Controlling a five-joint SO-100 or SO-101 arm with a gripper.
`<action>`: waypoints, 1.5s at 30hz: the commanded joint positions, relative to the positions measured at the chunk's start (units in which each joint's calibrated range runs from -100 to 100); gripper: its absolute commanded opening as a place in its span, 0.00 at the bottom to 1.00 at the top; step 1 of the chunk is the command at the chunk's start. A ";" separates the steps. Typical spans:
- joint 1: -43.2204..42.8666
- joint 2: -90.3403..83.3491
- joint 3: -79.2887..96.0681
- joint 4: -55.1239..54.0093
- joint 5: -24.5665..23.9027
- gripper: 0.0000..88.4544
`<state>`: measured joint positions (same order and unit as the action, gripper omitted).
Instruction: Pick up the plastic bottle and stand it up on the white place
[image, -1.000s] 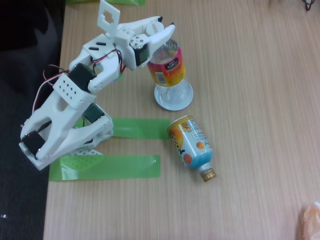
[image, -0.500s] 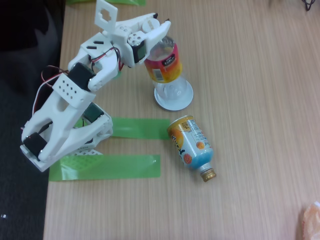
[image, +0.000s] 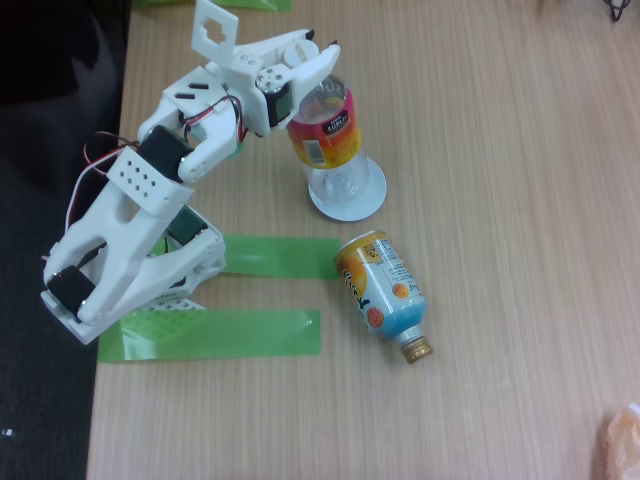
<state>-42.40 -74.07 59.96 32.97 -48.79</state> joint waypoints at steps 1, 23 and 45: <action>0.40 0.11 -0.53 0.08 0.22 0.03; 0.25 5.83 0.29 -1.55 0.22 0.03; 0.47 5.91 -2.25 -4.30 0.22 0.03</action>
<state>-42.32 -68.01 60.33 29.31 -48.48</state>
